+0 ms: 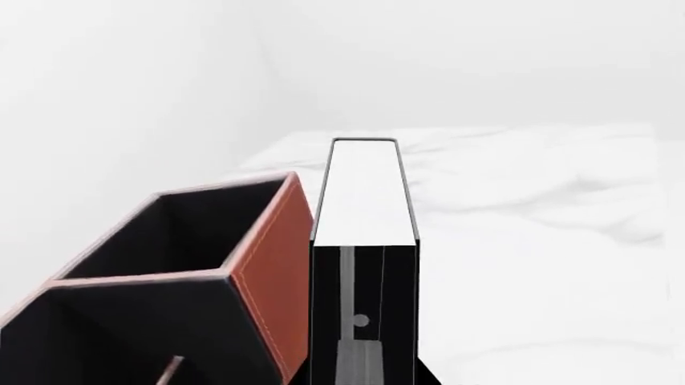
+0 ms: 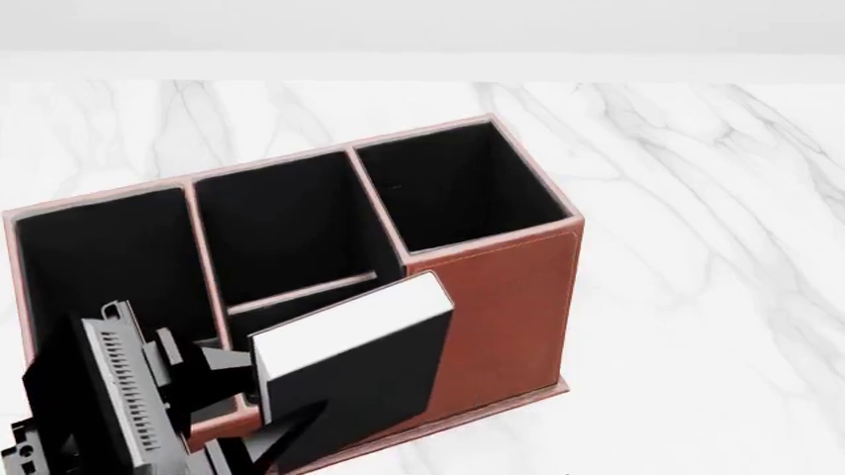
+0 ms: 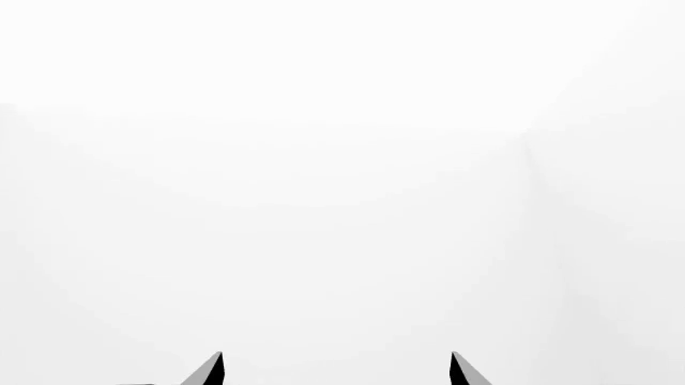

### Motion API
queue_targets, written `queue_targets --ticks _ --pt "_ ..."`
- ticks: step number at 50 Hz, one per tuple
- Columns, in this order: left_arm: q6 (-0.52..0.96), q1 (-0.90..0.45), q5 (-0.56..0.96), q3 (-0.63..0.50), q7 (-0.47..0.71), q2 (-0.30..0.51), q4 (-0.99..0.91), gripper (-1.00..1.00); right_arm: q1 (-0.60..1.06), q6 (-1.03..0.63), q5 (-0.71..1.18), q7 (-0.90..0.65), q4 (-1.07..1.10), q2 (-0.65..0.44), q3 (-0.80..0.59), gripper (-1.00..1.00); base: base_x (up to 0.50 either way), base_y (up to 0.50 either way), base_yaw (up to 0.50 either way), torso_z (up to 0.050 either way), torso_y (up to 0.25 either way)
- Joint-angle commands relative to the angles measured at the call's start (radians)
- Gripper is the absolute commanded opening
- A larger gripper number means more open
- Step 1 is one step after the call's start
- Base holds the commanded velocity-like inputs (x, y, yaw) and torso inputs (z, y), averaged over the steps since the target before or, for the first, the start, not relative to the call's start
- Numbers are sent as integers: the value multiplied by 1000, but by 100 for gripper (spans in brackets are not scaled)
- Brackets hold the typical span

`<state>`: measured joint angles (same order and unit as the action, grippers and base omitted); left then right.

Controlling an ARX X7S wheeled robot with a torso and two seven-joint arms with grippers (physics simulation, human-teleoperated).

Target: Pick up the book and place it in the back compartment of the caddy.

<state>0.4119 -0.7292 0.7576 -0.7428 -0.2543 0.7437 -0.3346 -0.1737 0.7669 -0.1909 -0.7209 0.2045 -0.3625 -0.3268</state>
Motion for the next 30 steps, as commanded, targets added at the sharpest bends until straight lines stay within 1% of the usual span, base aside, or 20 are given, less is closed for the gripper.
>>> queue_targets --ticks 1,18,19,20,21,22,30 --pt "-15 7 67 45 -10 12 5 -100 -5 -109 -24 -13 31 27 22 100 0 0 0 0 0" --pt "-16 6 67 44 -10 13 5 -100 -3 -111 -24 -19 32 23 17 100 0 0 0 1 1" --pt "-15 6 85 49 -21 11 16 -100 -8 -122 -51 -25 36 28 22 100 0 0 0 0 0" --pt "-12 -3 95 39 -62 10 29 -100 -7 -135 -42 -22 39 31 20 100 0 0 0 0 0" --pt "-19 -3 94 38 -75 8 38 -100 -5 -127 -31 -13 38 24 12 100 0 0 0 0 0" --pt "-8 -8 89 37 -61 5 44 -100 -6 -126 -38 -18 36 26 15 100 0 0 0 0 0" --pt "31 -41 78 19 -65 -1 62 -100 -10 -107 -41 -26 38 19 15 100 0 0 0 0 1"
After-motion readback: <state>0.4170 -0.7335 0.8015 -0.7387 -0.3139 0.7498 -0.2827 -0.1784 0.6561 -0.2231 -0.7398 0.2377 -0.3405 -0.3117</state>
